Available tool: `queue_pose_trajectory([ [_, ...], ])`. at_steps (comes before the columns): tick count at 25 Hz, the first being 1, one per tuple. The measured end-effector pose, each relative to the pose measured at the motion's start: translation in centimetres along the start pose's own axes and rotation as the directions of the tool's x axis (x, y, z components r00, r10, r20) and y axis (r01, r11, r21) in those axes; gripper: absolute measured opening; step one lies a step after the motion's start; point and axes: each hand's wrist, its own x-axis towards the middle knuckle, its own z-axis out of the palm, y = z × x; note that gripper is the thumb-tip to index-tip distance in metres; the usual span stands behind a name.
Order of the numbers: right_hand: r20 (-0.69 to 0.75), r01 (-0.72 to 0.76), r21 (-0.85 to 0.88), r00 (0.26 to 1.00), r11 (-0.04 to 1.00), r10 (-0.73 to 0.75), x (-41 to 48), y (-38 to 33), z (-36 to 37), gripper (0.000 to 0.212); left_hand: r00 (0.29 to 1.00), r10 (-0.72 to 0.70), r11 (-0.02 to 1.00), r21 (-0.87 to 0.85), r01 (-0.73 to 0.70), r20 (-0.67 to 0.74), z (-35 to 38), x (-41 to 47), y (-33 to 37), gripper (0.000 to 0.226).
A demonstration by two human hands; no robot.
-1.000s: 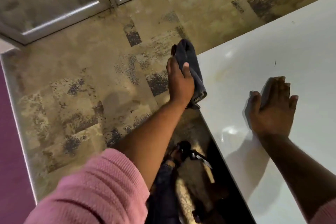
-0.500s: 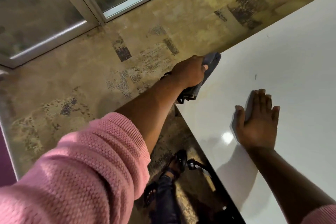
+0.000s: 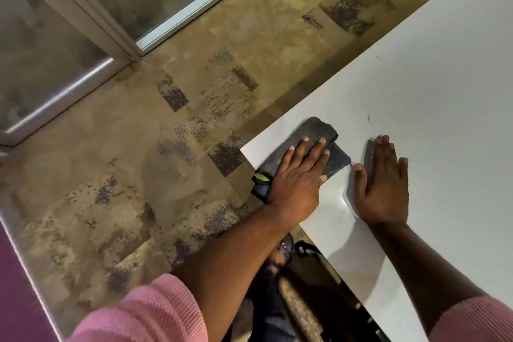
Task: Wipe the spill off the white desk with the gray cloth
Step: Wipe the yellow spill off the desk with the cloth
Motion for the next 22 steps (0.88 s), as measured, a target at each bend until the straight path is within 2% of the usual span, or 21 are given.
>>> queue_pose_trajectory([
  [2,-0.033,-0.06,0.103,0.997,0.993,0.063,0.2,0.1,-0.2,0.062,0.996,0.083,0.997,0.004,-0.083,0.037,-0.3,3.1,1.4,0.054],
  [3,-0.061,-0.133,0.169,0.987,0.977,0.145,0.2,0.1,-0.3,0.06,0.994,0.101,0.995,-0.001,-0.102,0.047,-0.2,4.4,2.2,0.054],
  [5,-0.119,-0.3,0.289,0.931,0.909,0.345,-0.2,-0.1,-0.5,0.058,0.993,0.108,0.993,-0.049,-0.106,0.053,0.3,5.5,3.7,0.056],
  [8,-0.149,-0.459,0.353,0.833,0.815,0.533,-2.4,-1.1,-1.1,0.058,0.97,0.203,0.969,-0.169,-0.179,0.132,0.4,4.2,4.8,0.059],
  [11,-0.137,-0.564,0.352,0.759,0.747,0.637,-4.4,-3.8,-1.6,0.062,0.907,0.342,0.903,-0.352,-0.245,0.245,-1.8,3.0,4.2,0.061],
  [12,-0.131,-0.577,0.352,0.749,0.737,0.649,-4.4,-5.0,-1.9,0.063,0.901,0.36,0.869,-0.438,-0.229,0.243,-2.9,3.1,3.2,0.059],
  [14,-0.117,-0.57,0.328,0.767,0.753,0.631,-4.0,-7.8,-1.9,0.064,0.938,0.317,0.83,-0.518,-0.205,0.137,-4.8,3.4,-0.1,0.054],
  [16,-0.104,-0.548,0.266,0.801,0.793,0.589,-2.2,-10.9,-1.5,0.067,0.964,0.265,0.892,-0.387,-0.233,0.03,-6.0,4.6,-4.5,0.051],
  [19,-0.054,-0.567,0.102,0.817,0.817,0.574,1.6,-14.2,0.2,0.069,0.946,0.302,0.953,-0.057,-0.297,0.116,-6.5,7.9,-8.9,0.06],
  [22,-0.037,-0.574,-0.072,0.819,0.816,0.572,2.5,-14.4,2.3,0.07,0.889,0.411,0.901,0.056,-0.43,0.204,-5.4,9.9,-8.8,0.066],
])
